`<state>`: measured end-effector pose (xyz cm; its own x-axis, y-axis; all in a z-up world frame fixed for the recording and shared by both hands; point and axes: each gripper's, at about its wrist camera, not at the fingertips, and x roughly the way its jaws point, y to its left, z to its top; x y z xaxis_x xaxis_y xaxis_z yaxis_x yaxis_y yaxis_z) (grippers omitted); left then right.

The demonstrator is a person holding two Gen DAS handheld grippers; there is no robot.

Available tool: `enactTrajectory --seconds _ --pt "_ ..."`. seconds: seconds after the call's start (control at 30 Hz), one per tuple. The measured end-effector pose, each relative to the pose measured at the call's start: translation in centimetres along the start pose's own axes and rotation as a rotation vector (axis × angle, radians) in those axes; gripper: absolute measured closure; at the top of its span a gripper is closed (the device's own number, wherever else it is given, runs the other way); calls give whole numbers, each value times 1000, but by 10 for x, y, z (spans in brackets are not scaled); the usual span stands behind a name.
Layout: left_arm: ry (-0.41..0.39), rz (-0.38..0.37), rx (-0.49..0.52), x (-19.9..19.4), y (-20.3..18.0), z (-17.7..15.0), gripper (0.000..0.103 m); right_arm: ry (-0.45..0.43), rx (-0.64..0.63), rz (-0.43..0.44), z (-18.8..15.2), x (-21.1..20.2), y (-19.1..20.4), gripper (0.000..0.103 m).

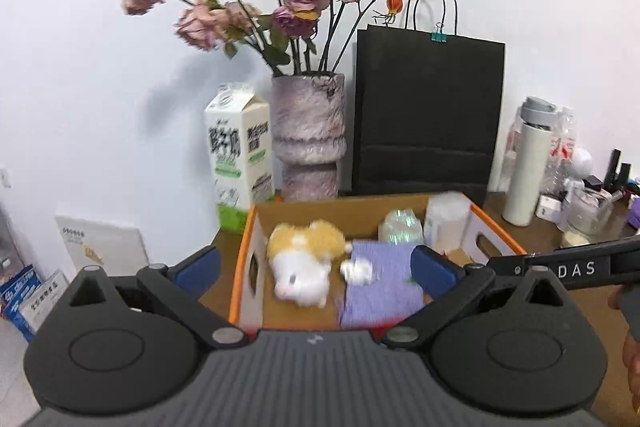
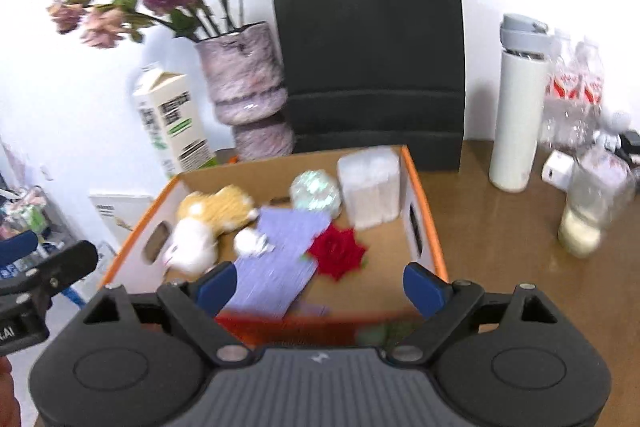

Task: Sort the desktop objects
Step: 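Move both tools back toward the navy case and braided cable, then grasp the navy zip case with the left tool while the right tool grasps the braided cable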

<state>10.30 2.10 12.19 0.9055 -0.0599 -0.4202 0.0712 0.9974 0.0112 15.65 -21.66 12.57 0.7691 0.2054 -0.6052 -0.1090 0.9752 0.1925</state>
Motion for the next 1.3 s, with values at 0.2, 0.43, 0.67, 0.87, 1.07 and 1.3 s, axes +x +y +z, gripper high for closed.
enactTrajectory --seconds 0.2,0.43,0.67,0.87,1.07,1.3 --pt "69 27 -48 -38 8 -56 0 -34 42 -8 -58 -42 7 13" --pt "142 23 -113 -66 3 -117 0 3 -80 -23 -133 -61 29 13" --pt "175 3 -113 -84 -2 -143 0 31 -99 -27 -170 -72 27 13" --pt "192 -14 -95 -75 -6 -143 0 -2 -87 -32 -164 -69 24 13" --pt "205 -85 -89 -54 -15 -127 0 -32 -5 -6 -121 -52 2 23" --pt "236 -149 -47 1 -45 -107 0 105 193 83 -99 5 -23 51"
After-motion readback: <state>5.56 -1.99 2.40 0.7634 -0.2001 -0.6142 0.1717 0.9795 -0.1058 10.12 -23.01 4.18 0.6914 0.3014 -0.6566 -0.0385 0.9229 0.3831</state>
